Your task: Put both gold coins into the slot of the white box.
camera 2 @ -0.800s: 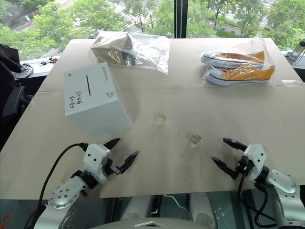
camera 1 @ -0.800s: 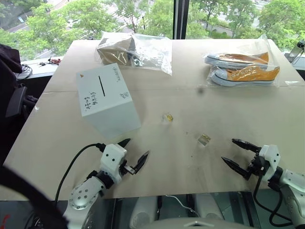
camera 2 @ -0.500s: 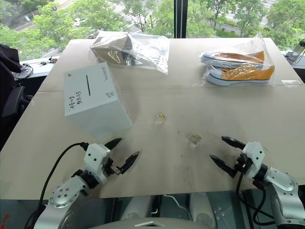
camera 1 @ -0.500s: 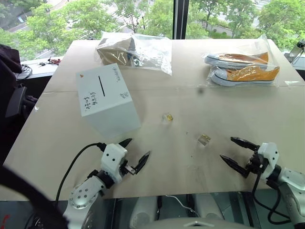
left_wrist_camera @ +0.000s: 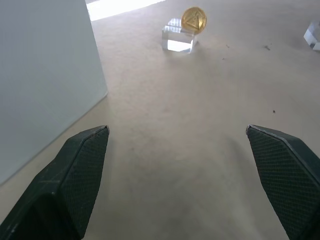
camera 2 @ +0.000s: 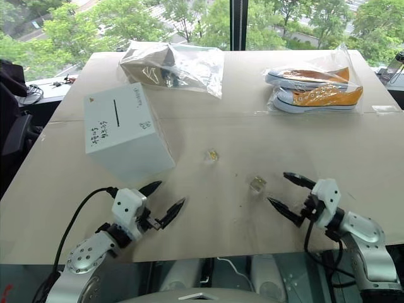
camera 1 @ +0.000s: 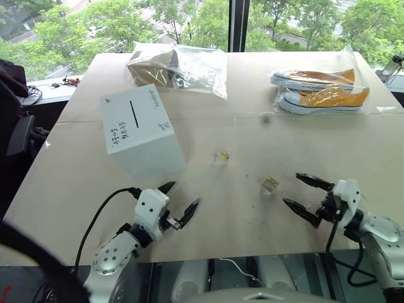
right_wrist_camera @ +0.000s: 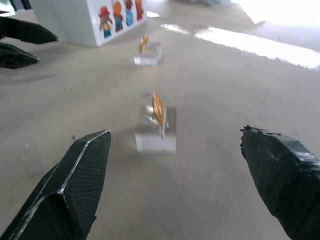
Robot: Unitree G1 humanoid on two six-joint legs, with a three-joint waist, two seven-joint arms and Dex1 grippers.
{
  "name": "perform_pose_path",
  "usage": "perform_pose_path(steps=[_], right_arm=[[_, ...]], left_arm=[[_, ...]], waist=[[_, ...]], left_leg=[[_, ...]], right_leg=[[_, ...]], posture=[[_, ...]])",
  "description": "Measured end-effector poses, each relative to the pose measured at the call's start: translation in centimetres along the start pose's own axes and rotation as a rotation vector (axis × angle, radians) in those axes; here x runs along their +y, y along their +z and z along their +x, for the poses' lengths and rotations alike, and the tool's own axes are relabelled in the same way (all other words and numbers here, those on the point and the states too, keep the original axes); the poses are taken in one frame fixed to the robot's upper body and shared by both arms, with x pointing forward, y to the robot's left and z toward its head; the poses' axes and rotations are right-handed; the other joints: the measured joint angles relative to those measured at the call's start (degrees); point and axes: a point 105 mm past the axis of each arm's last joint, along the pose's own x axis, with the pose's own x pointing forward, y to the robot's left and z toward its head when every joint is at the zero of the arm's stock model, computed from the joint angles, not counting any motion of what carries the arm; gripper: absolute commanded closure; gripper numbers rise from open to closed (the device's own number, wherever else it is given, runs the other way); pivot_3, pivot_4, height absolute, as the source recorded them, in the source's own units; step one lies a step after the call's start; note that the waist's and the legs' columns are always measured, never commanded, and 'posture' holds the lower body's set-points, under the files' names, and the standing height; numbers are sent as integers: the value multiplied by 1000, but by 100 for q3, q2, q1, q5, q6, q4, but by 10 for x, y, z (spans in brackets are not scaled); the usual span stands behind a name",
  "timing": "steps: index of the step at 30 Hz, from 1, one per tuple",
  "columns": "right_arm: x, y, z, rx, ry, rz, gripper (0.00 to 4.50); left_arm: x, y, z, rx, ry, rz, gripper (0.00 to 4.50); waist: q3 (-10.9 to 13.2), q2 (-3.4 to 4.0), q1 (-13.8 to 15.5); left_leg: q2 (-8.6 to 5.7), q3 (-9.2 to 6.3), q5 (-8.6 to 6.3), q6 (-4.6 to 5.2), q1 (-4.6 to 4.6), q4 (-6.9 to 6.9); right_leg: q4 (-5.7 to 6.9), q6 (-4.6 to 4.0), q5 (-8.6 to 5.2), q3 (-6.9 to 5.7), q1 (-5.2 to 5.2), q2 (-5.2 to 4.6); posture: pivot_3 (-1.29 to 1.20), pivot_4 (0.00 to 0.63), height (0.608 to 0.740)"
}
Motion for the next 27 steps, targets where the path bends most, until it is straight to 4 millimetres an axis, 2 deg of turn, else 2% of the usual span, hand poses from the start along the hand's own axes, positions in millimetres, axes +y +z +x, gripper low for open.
perform_pose_path(steps=[2,5,8,9,11,12,13,15,18,19,25,27], right_arm=[[0,3,7,-6,-3,12,57],[6,7,27,12,20,7,57],[6,2,33,54,10,0,57],[6,0,34,65,5,5,437],[5,-1,35,74,-1,13,854],[6,-2,36,78,-1,14,1363],[6,-2,37,81,1,14,1669],[7,-4,37,87,5,14,2925],[8,-4,38,90,8,12,4333],[8,-4,38,90,8,10,4476],[8,-4,37,86,11,25,4476],[9,7,39,9,-4,152,4476]], left_arm=[[-2,2,0,3,-24,3,0],[-12,15,5,-8,-135,39,0],[-21,29,5,-26,-219,42,0],[-25,31,4,-22,-251,31,0],[-31,36,2,-15,-311,32,0],[-33,38,1,-12,-340,31,0],[-35,40,0,-9,-361,31,0],[-37,43,-1,-7,-392,24,0],[-36,43,-1,5,-400,28,0],[-36,44,-1,5,-400,30,0],[-35,46,1,-4,-392,31,0],[-34,58,9,-74,-364,-76,0]], waist=[[0,-1,2],[0,0,1],[0,0,7],[0,0,3],[0,0,1],[0,1,0],[0,1,0],[0,1,0],[0,1,0],[0,1,0],[-1,1,0],[0,1,1]], left_leg=[[0,-1,0,0,-2,2],[-1,-1,0,0,-3,7],[-2,-1,0,0,-5,9],[-2,-1,0,0,-5,9],[-2,-2,0,0,-5,9],[-1,-2,0,0,-4,9],[-1,-2,0,0,-4,9],[-1,-2,0,0,-3,9],[-2,-1,0,0,-3,10],[-3,-1,0,0,-3,10],[-2,-1,0,0,-2,10],[-1,-4,0,0,-4,13]], right_leg=[[0,4,2,-1,0,0],[3,-1,0,-2,0,-1],[4,-1,0,-1,0,-2],[3,-1,1,-1,-1,-2],[3,-1,1,-2,-1,-1],[4,-1,0,-2,-1,-1],[4,-1,0,-2,-1,0],[5,-1,0,-3,-1,2],[5,-1,0,-3,0,9],[5,0,1,-3,0,11],[5,1,1,-2,0,12],[9,18,11,-2,0,3]], posture=[[0,150,740],[0,150,740],[0,150,740],[0,150,740],[0,150,740],[0,150,740],[0,150,740],[0,150,740],[0,150,740],[0,150,740],[0,150,740],[0,150,740]])
